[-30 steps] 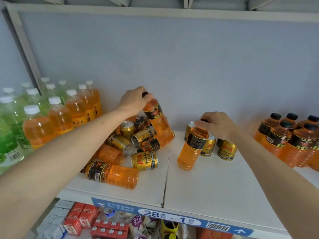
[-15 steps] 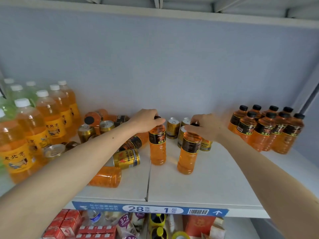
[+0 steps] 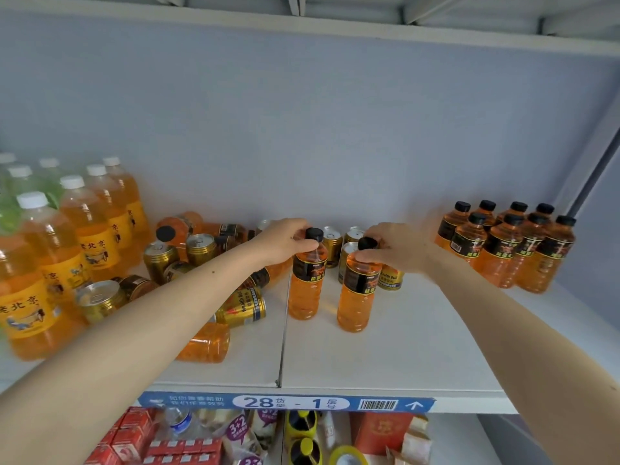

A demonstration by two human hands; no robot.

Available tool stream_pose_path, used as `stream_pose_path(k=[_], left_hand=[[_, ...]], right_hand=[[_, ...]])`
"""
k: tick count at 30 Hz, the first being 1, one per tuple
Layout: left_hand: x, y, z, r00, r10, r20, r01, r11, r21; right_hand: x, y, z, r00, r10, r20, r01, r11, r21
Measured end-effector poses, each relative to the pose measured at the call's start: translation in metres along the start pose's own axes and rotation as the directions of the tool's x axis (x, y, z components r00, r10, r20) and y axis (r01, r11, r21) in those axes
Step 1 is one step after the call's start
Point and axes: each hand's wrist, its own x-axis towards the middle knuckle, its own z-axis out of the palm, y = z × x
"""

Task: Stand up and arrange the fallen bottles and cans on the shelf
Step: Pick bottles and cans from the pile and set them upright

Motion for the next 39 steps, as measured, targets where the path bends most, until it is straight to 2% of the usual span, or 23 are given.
stream_pose_path(k=[4, 7, 15, 21, 33, 39], left_hand=[[-0.005, -0.002, 0.011, 0.999, -0.041, -0.02, 0.034, 0.965, -0.262], [-0.005, -0.001, 0.017, 0.997, -0.043, -0.068, 0.018, 0.943, -0.331], [0.019, 0.041, 0.041, 0.998, 0.02, -0.055, -0.039, 0.929, -0.367], [0.043, 0.091, 0.087, 0.997, 0.049, -0.055, -0.066, 0.925, -0.374], [0.104, 0.21, 0.206, 0.995, 0.082, -0.053, -0.097, 0.905, -0.415], [0.143, 0.256, 0.252, 0.993, 0.105, -0.055, -0.117, 0.943, -0.312]], right_hand=[[-0.005, 0.002, 0.001, 0.998, 0.045, -0.036, -0.046, 0.999, -0.02], [-0.013, 0.004, -0.004, 0.993, 0.108, -0.043, -0.108, 0.994, -0.004], [-0.054, 0.038, -0.021, 0.96, 0.259, -0.107, -0.252, 0.965, 0.073], [-0.086, 0.092, -0.037, 0.931, 0.336, -0.144, -0.334, 0.942, 0.041], [-0.148, 0.245, -0.103, 0.946, 0.306, -0.11, -0.31, 0.95, -0.022], [-0.159, 0.313, -0.114, 0.93, 0.354, -0.1, -0.355, 0.935, 0.003]])
